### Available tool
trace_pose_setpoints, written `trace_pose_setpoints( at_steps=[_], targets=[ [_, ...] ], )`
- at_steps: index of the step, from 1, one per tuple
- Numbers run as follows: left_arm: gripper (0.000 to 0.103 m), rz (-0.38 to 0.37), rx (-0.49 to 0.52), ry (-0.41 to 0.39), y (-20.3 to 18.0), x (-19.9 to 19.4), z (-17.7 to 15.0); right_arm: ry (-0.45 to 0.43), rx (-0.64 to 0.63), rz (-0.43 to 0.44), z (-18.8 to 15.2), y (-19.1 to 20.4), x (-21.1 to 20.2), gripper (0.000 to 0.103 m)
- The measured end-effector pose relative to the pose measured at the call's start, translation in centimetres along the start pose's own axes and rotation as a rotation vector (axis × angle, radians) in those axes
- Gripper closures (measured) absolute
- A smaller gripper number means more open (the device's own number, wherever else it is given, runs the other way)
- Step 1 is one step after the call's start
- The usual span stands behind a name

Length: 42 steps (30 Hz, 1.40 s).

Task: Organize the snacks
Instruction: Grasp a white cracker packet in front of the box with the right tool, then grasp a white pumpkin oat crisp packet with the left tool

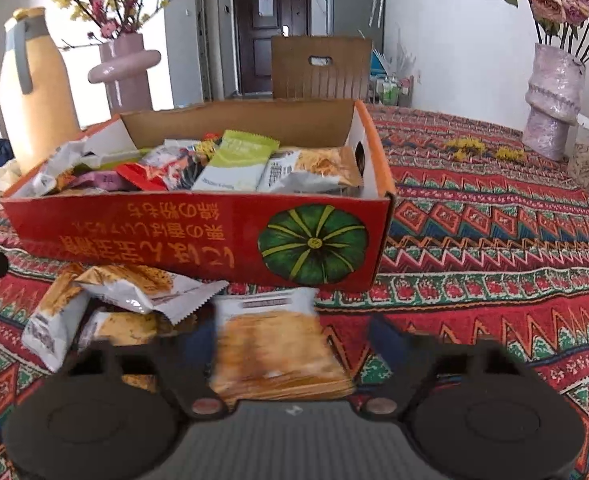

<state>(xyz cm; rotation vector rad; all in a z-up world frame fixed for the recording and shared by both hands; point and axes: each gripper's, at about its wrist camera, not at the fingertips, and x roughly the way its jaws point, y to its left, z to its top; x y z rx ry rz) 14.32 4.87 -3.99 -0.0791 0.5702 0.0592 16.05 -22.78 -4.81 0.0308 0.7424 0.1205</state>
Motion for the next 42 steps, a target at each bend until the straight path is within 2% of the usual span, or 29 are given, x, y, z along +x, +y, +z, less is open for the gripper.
trace_pose_setpoints(
  at_steps=[1, 3, 11, 16, 25, 32, 36, 39, 42],
  targets=[
    [0.000, 0.001, 0.000, 0.001, 0.0, 0.0, 0.0, -0.007, 0.003, 0.006, 0.0, -0.2, -0.3, 0.060],
    [0.000, 0.003, 0.001, 0.005, 0.0, 0.1, 0.0, -0.014, 0.024, 0.023, -0.1, -0.8, -0.6, 0.063],
    [0.000, 0.004, -0.022, 0.035, 0.3, 0.5, 0.2, -0.154, 0.107, -0.001, -0.8, -2.1, -2.1, 0.064],
    [0.000, 0.010, -0.003, 0.066, -0.1, 0.6, 0.4, -0.172, 0.124, 0.021, -0.9, -2.6, -2.3, 0.064],
    [0.000, -0.091, 0.050, 0.094, -3.7, -0.5, 1.1, -0.203, 0.130, 0.043, -1.2, -2.7, -2.8, 0.064],
    [0.001, -0.113, 0.103, 0.140, -7.2, 0.6, 0.7, -0.221, 0.138, 0.050, -1.4, -2.8, -3.2, 0.063],
    [0.006, -0.114, 0.120, 0.166, -8.1, 1.2, 0.3, -0.229, 0.142, 0.058, -1.5, -3.0, -3.4, 0.063],
    [0.015, -0.116, 0.120, 0.184, -8.2, 1.7, 0.1, -0.235, 0.141, 0.066, -1.4, -2.9, -3.4, 0.063],
    [0.031, -0.129, 0.110, 0.212, -8.3, 2.3, 0.0, -0.242, 0.139, 0.075, -1.5, -2.9, -3.6, 0.063]
  ],
)
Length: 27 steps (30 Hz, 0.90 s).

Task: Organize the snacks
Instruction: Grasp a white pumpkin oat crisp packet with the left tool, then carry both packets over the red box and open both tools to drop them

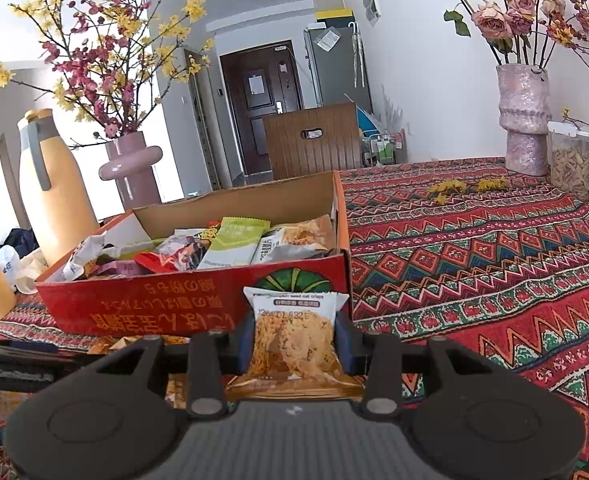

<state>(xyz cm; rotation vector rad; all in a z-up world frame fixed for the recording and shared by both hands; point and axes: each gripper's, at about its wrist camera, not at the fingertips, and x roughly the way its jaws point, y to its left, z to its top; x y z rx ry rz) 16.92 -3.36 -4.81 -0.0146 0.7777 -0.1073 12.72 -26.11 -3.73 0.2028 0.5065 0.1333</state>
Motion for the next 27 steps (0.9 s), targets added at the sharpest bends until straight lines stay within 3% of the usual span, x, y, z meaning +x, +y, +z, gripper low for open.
trace_pose_setpoints(
  at_steps=[2, 5, 27],
  targets=[
    [0.048, 0.005, 0.001, -0.002, -0.1, 0.1, 0.0, -0.001, 0.001, 0.003, 0.0, 0.0, 0.0, 0.063],
    [0.058, -0.016, 0.002, -0.008, -0.1, 0.1, 0.0, -0.001, 0.003, 0.003, 0.0, 0.1, 0.0, 0.063],
    [0.060, 0.019, -0.020, -0.124, 1.6, -3.7, -0.3, -0.012, -0.016, -0.016, -0.1, 0.5, 0.0, 0.063]
  ],
)
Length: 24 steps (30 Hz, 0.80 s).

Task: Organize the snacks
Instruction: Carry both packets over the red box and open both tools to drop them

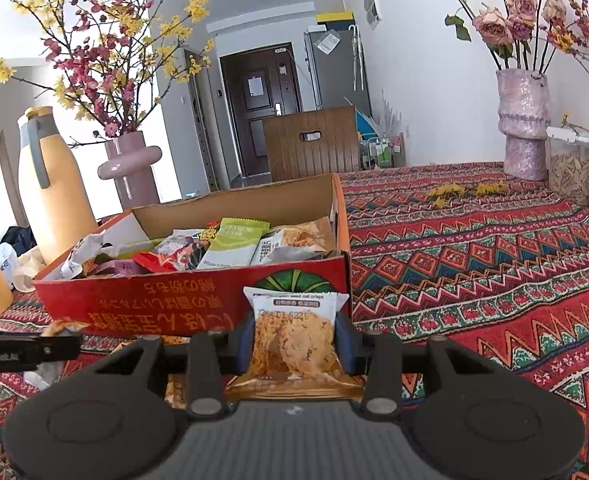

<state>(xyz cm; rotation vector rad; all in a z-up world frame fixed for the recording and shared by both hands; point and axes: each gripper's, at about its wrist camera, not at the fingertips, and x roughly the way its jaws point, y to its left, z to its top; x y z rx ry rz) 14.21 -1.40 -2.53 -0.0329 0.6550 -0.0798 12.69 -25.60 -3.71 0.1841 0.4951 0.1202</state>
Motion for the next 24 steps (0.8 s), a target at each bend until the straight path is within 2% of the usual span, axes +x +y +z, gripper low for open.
trace_pose_setpoints(
  at_steps=[12, 24],
  targets=[
    [0.060, 0.013, 0.000, -0.108, 0.7, -3.0, 1.4, -0.086, -0.022, 0.004, 1.1, 0.8, -2.3, 0.063],
    [0.060, 0.028, 0.017, -0.216, 0.4, -3.5, 5.1, -0.177, -0.066, 0.040, 4.8, 3.1, -2.4, 0.063]
  ],
)
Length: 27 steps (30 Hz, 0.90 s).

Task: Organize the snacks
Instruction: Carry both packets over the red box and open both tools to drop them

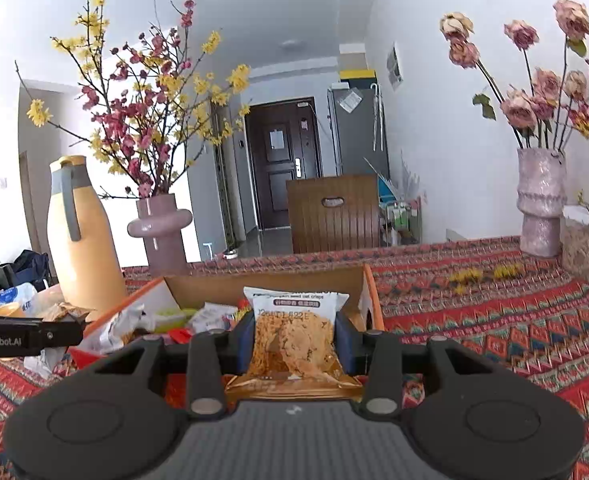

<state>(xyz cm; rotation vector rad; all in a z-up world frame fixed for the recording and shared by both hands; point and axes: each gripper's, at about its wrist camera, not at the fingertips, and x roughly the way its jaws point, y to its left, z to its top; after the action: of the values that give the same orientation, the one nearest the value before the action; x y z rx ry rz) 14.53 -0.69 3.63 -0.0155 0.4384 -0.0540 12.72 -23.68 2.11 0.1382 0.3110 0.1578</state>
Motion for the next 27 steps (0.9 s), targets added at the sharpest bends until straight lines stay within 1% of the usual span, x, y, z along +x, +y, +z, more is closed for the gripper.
trace_pose_setpoints(
  at_steps=[10, 15, 21, 27],
  targets=[
    [0.060, 0.022, -0.010, -0.045, 0.2, 2.5, 2.8, -0.049, -0.029, -0.004, 3.1, 1.3, 3.0, 0.063],
    [0.060, 0.037, -0.021, -0.065, 0.0, 4.1, 3.9, -0.054, -0.021, -0.013, 4.2, 1.9, 5.0, 0.063],
    [0.060, 0.053, -0.024, -0.066, -0.3, 6.5, 4.0, -0.045, -0.009, -0.027, 4.1, 2.3, 7.2, 0.063],
    [0.060, 0.076, -0.046, -0.051, 0.3, 8.6, 2.8, 0.007, 0.022, -0.038, 2.7, 1.5, 9.3, 0.063]
  ],
)
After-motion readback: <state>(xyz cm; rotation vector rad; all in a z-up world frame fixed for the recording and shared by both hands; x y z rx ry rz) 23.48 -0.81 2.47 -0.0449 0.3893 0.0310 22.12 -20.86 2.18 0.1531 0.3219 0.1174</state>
